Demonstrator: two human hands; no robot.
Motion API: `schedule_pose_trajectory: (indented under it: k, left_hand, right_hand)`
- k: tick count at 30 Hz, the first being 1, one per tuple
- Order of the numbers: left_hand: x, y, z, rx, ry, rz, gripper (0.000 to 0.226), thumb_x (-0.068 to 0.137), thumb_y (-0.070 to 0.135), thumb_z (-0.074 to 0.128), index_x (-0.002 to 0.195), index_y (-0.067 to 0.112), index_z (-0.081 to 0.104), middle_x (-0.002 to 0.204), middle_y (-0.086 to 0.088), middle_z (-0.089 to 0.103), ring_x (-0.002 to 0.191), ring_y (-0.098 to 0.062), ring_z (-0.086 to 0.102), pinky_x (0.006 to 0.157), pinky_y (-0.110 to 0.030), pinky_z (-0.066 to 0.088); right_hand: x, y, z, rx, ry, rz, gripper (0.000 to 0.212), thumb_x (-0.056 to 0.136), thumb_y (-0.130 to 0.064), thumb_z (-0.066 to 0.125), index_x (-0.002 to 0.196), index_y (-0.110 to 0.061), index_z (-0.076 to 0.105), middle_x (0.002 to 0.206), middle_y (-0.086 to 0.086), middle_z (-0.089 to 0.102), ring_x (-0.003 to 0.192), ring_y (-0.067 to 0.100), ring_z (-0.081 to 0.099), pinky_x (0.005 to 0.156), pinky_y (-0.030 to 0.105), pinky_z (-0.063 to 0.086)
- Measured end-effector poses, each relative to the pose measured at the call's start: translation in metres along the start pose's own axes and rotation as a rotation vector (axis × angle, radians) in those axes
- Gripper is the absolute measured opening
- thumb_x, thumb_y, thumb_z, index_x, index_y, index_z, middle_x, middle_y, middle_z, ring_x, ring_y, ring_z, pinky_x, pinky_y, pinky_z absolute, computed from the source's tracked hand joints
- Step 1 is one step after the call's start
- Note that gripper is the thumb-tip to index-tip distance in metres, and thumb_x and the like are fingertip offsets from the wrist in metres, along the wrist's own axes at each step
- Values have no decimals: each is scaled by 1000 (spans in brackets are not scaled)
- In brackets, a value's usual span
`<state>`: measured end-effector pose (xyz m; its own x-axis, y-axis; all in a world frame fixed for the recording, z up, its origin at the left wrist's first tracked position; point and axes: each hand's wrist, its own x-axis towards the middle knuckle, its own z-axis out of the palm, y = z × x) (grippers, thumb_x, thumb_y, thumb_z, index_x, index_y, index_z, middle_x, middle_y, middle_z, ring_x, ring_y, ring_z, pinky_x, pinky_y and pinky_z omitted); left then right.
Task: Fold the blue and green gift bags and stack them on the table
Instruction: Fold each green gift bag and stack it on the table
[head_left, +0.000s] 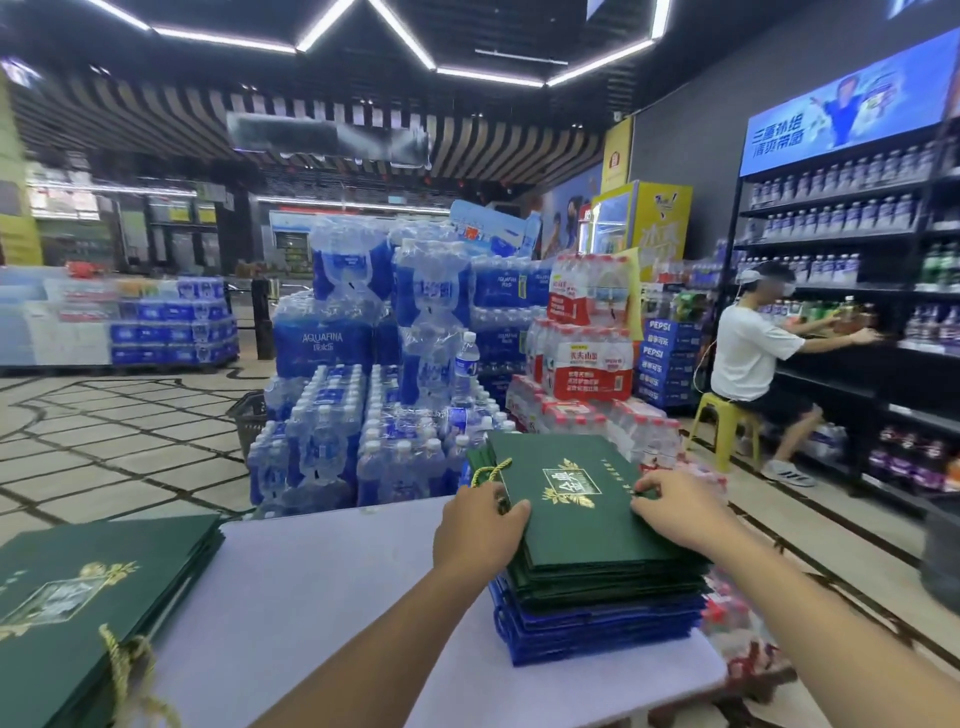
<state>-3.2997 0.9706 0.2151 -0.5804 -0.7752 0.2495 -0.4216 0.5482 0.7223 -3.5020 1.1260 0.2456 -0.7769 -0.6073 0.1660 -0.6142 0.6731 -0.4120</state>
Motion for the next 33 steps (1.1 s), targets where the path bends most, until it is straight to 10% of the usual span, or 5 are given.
schedule_pose_trajectory:
  k: [12, 22, 29, 33]
  left_hand:
    - [-28, -78, -115, 601, 151, 334, 47, 102, 43, 51, 147, 34, 45, 152, 11, 43, 142, -15, 37, 115, -38, 32]
    - [-86, -221, -249, 802, -67, -409, 87, 90, 72, 42, 162, 28, 20, 172, -5, 12, 158, -32, 6, 123, -65, 9]
    - [-99, -233, -254, 746, -165, -379, 80, 91, 62, 38, 162, 28, 21, 169, -4, 21, 155, -32, 17, 121, -67, 9]
    - [-97, -219, -242, 784, -119, -205, 56, 96, 51, 34, 143, 24, 45, 151, -3, 47, 137, -30, 44, 110, -54, 36]
  right_hand:
    - [-57, -137, 25, -30, 196, -454, 30, 96, -36, 61, 125, -35, 66, 136, -14, 56, 131, 14, 47, 108, 42, 38]
    - [-118, -211, 153, 10, -61, -676, 43, 101, -51, 51, 143, -41, 48, 156, -15, 36, 146, 8, 31, 118, 29, 28]
    - [-139, -203, 207, -44, -158, -559, 54, 103, -57, 42, 154, -41, 35, 165, -13, 25, 152, 6, 22, 119, 26, 21]
    - [-140, -200, 209, -12, -157, -544, 54, 104, -54, 41, 155, -39, 33, 164, -14, 26, 151, 5, 23, 118, 23, 19]
